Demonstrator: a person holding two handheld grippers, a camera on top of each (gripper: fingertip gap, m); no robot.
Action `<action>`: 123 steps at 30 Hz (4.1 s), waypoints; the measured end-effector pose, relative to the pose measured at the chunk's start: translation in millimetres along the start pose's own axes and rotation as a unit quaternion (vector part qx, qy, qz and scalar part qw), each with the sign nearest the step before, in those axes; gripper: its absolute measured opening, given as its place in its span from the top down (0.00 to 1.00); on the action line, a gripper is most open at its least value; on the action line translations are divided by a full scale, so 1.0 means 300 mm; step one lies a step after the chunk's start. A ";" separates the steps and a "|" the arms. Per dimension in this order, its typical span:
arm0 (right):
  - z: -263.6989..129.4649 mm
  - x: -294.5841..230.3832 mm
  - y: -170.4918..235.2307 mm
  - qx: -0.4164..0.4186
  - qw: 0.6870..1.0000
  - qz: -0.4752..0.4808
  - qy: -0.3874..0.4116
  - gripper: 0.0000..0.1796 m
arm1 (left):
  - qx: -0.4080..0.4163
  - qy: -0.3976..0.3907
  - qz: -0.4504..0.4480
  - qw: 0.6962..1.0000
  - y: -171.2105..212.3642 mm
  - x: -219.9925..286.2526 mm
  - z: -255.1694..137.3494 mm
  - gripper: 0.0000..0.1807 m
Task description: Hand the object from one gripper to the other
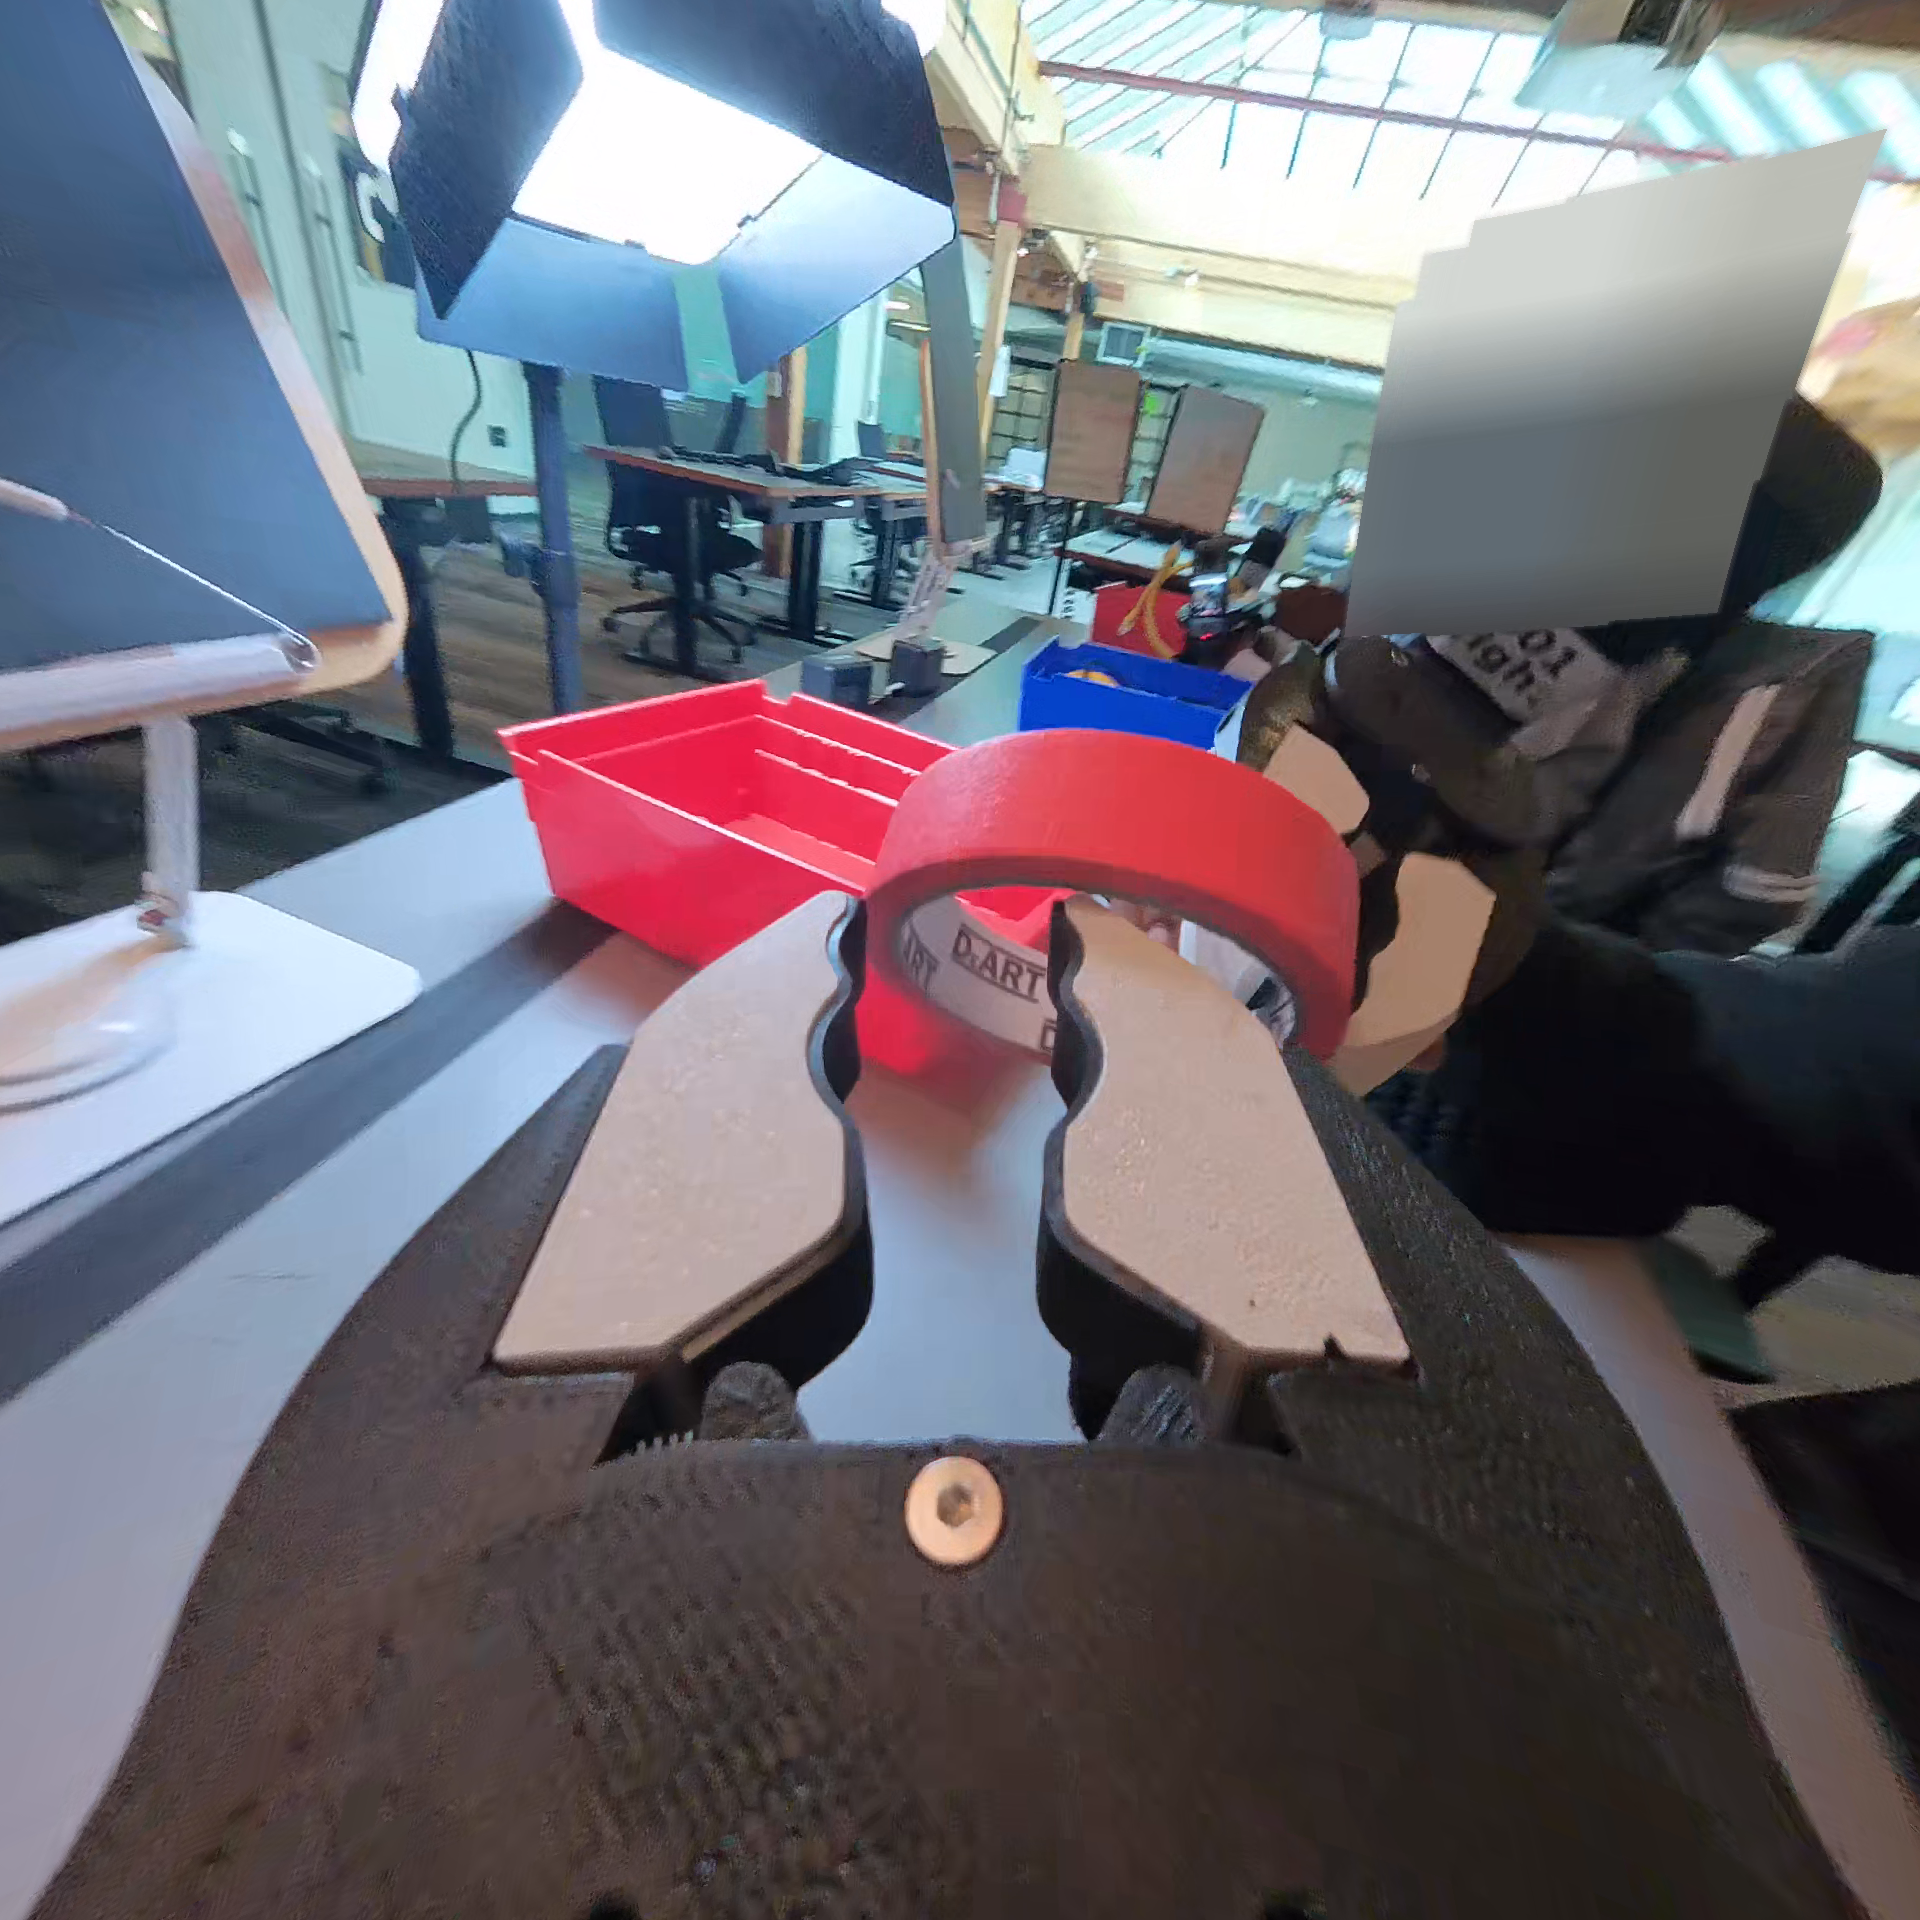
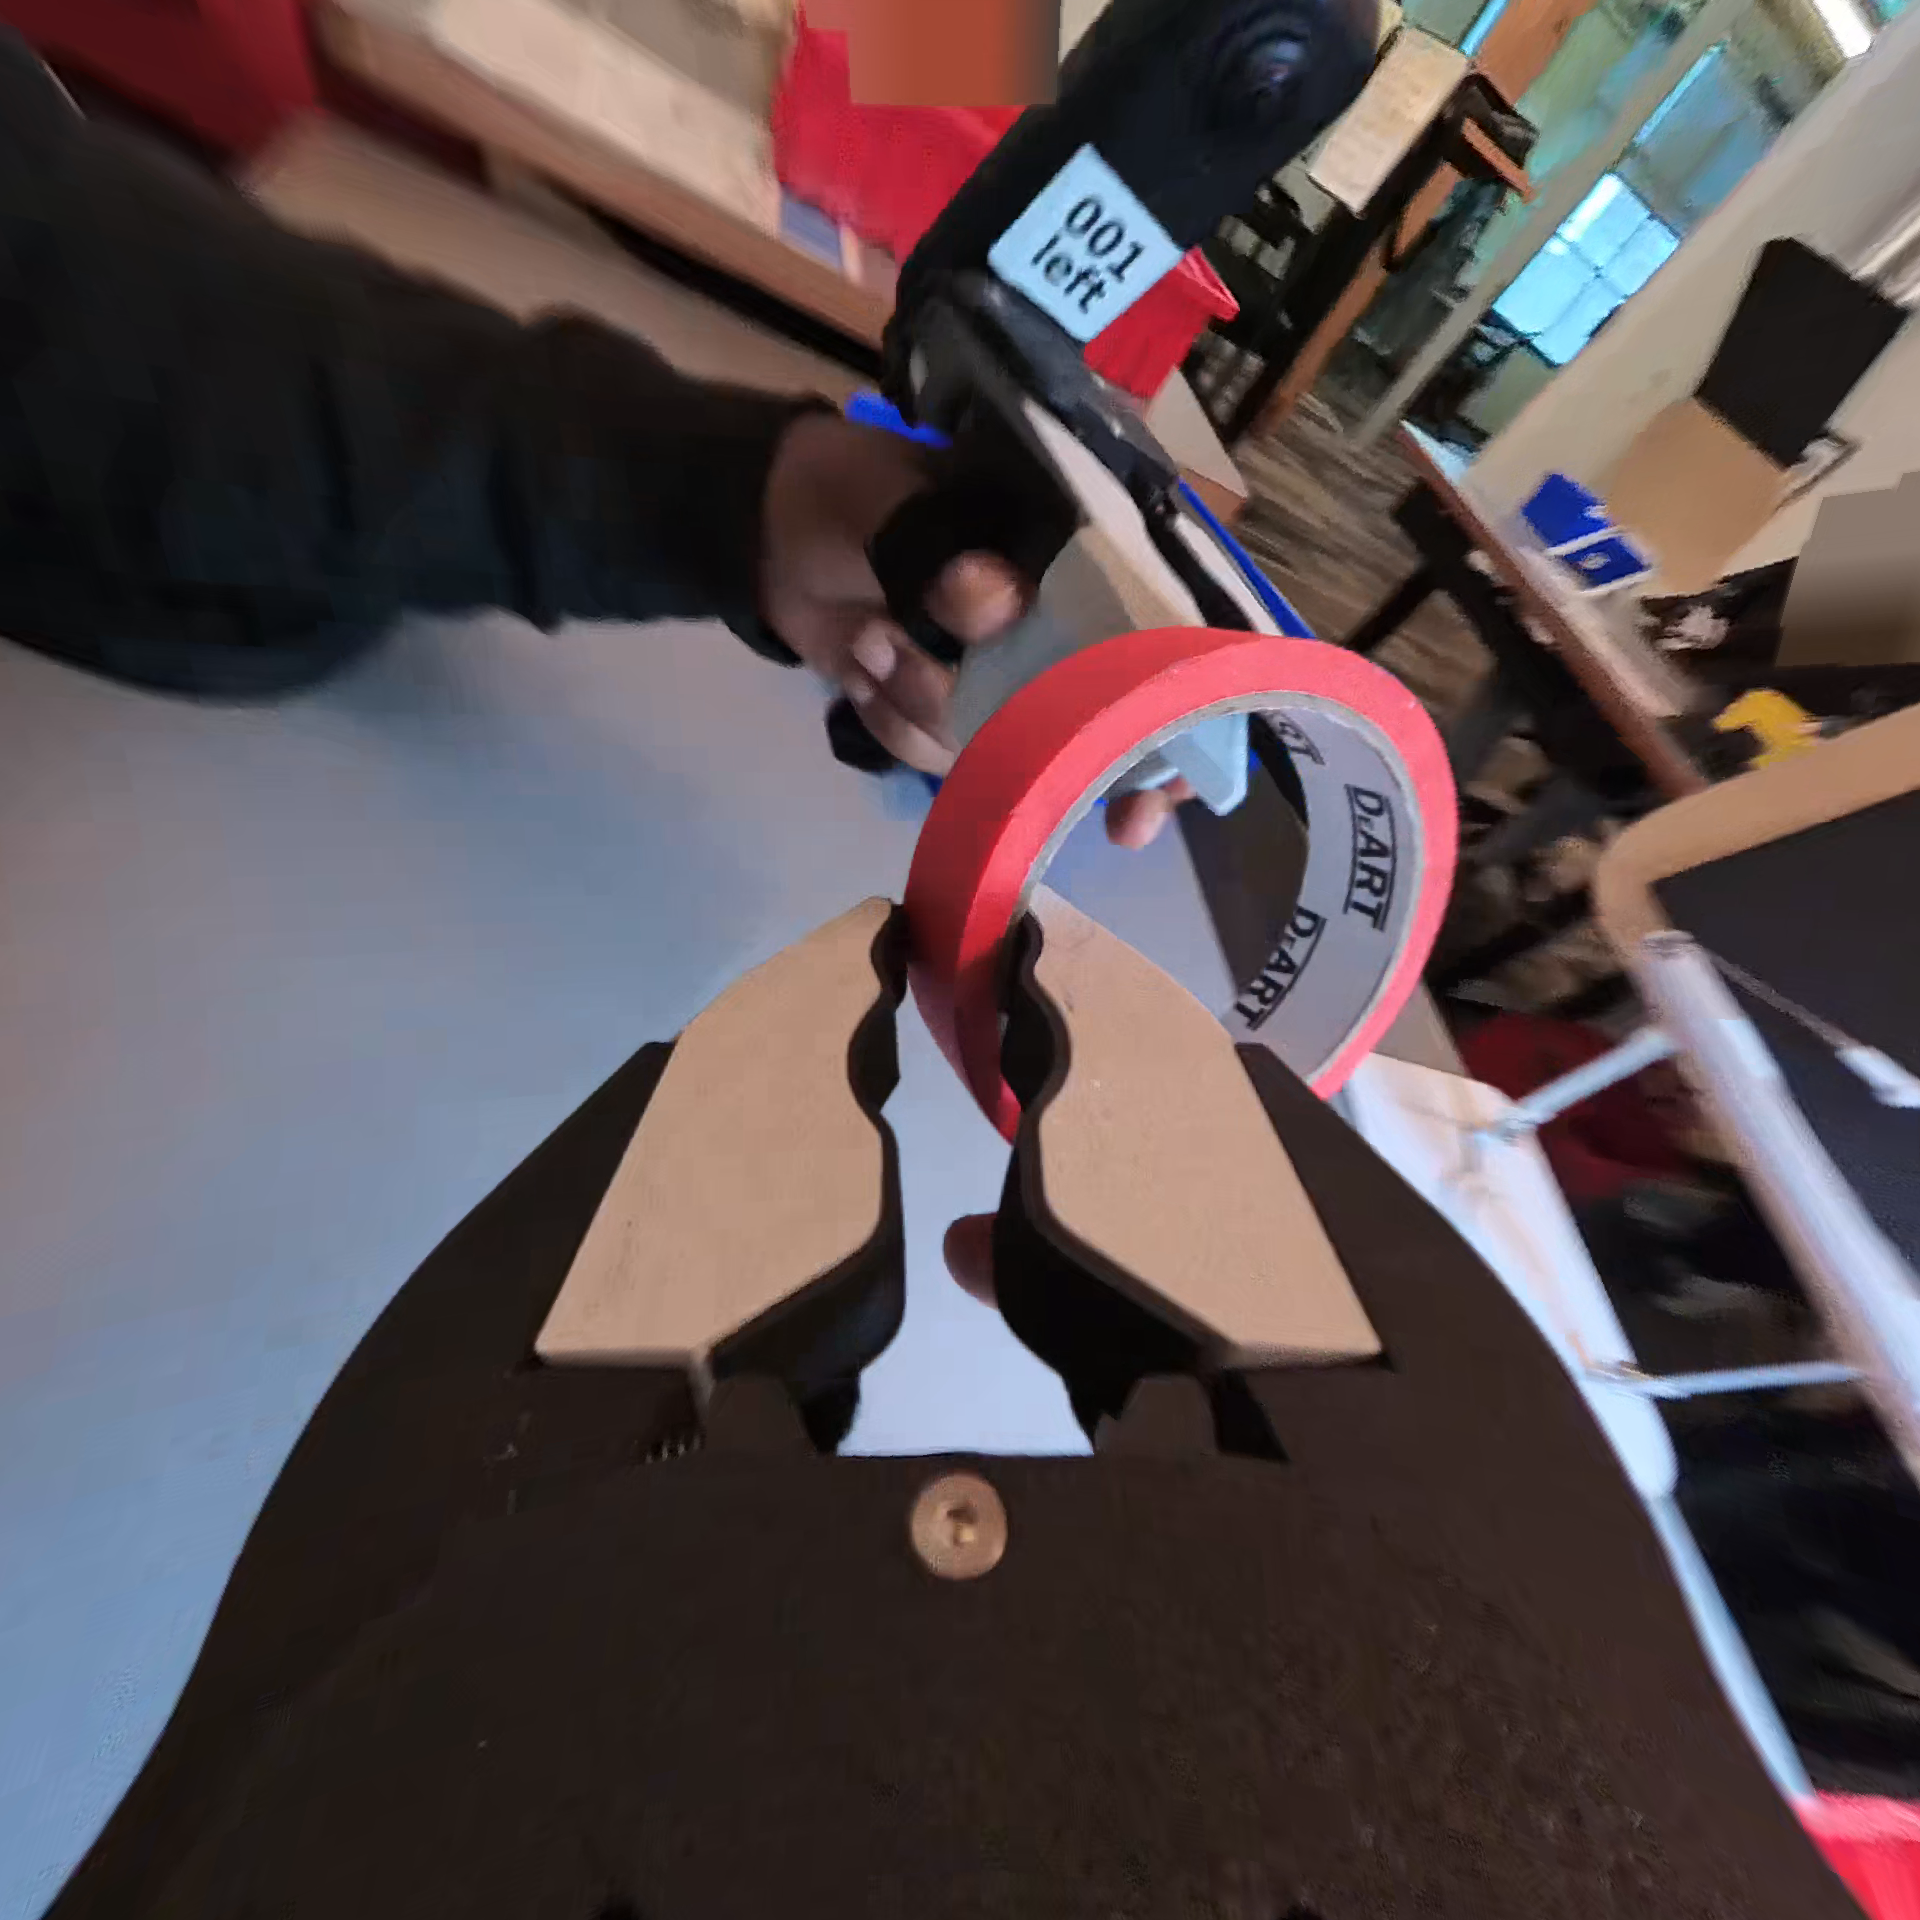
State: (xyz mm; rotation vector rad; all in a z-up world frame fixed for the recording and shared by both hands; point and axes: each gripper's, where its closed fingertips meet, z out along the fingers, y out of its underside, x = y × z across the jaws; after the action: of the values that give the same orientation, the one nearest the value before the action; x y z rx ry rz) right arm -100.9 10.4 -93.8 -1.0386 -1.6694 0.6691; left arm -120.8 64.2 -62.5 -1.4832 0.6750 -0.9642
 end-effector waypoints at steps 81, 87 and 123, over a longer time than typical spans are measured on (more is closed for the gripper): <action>0.113 0.033 0.214 -0.124 0.976 -0.154 0.092 0.94 | -0.037 0.177 -0.144 0.973 0.100 0.040 -0.055 0.86; 0.112 0.034 0.216 -0.125 0.974 -0.164 0.094 0.94 | -0.042 0.175 -0.113 0.977 0.106 0.048 -0.052 0.93; 0.065 0.106 0.310 -0.196 0.976 0.002 0.092 0.95 | -0.069 -0.017 -0.054 0.996 0.095 -0.045 0.021 0.79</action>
State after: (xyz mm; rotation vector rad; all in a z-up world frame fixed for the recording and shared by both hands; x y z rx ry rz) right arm -93.6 83.5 -161.8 -1.3374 -1.6714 0.2357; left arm -118.6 74.6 -92.7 -1.6687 0.6539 -0.9879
